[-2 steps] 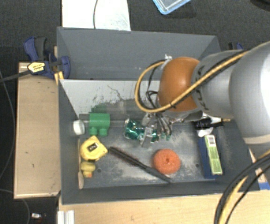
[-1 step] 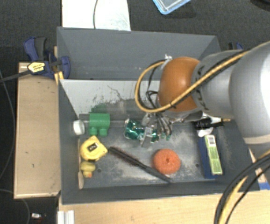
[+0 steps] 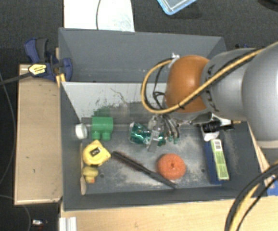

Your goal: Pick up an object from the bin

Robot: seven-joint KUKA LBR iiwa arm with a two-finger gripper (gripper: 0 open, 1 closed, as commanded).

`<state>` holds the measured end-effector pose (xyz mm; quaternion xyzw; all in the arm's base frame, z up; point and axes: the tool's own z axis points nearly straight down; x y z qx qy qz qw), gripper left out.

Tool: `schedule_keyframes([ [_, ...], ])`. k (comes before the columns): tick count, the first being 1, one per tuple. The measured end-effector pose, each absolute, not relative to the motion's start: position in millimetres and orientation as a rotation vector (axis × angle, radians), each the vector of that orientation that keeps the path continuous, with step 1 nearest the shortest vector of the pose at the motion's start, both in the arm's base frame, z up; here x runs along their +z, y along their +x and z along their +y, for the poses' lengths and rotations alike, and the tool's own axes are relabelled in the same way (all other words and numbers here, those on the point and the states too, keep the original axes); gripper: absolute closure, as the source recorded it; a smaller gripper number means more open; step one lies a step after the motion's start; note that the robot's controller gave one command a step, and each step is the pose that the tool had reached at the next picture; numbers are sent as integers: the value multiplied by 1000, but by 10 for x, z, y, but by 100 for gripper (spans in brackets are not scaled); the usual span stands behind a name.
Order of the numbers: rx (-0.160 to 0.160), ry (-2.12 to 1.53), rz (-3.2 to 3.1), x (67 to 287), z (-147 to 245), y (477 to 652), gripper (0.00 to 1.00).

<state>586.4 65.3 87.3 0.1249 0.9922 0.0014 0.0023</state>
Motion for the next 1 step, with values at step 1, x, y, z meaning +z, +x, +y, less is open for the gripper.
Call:
schedule_keyframes([
  [1,6,389,3109,1286,652,5876,100],
])
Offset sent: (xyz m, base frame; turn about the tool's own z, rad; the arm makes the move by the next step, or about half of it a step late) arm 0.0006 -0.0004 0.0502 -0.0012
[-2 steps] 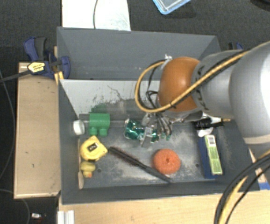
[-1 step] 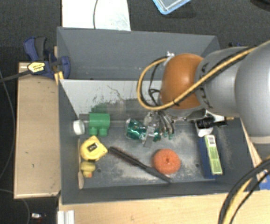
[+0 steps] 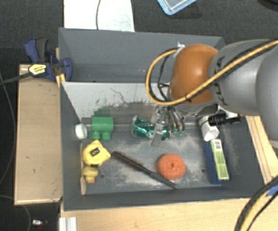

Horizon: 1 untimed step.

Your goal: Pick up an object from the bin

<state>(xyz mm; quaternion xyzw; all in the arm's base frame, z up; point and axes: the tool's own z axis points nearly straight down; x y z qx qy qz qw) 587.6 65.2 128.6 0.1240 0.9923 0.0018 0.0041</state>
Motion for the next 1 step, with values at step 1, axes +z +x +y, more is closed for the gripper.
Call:
schedule_keyframes([
  [1,8,385,3104,1684,653,5889,100],
])
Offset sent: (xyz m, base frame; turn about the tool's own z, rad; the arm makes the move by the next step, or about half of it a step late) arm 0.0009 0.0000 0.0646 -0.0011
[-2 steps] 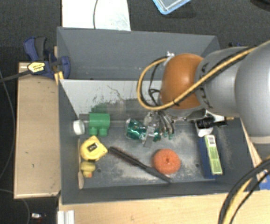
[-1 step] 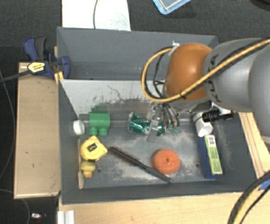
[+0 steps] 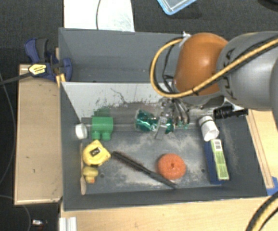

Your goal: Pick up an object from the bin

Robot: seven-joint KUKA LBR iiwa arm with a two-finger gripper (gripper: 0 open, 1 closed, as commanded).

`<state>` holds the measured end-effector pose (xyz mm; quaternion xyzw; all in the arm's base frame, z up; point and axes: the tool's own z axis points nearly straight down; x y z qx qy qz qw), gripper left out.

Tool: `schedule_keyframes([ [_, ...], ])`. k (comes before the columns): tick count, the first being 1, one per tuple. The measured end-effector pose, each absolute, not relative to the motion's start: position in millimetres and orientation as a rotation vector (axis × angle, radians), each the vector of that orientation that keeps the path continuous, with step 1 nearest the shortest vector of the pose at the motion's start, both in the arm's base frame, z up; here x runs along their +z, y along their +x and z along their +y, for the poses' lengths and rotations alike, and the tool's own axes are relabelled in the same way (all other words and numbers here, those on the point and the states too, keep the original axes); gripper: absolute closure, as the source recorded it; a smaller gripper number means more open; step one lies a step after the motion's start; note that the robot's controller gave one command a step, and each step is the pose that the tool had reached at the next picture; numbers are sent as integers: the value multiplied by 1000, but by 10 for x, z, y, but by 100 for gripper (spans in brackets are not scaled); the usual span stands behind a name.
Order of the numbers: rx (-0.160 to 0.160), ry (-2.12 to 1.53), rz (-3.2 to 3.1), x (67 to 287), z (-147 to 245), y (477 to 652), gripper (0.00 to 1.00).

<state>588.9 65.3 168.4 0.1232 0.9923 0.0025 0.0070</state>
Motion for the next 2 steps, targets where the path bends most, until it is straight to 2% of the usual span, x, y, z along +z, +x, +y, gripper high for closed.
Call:
schedule_keyframes([
  [2,8,381,3104,2057,651,5892,100],
])
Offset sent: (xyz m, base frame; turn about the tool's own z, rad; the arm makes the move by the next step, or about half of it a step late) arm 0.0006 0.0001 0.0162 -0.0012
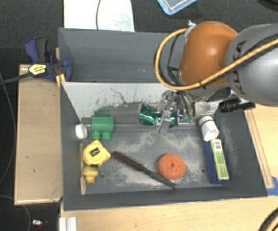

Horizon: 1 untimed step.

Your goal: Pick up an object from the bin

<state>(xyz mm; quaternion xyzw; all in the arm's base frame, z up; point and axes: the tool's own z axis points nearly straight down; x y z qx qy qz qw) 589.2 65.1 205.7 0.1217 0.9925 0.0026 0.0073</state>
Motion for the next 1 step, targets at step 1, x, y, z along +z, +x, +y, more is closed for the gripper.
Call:
schedule_keyframes([
  [1,10,378,3098,2173,651,5903,100],
])
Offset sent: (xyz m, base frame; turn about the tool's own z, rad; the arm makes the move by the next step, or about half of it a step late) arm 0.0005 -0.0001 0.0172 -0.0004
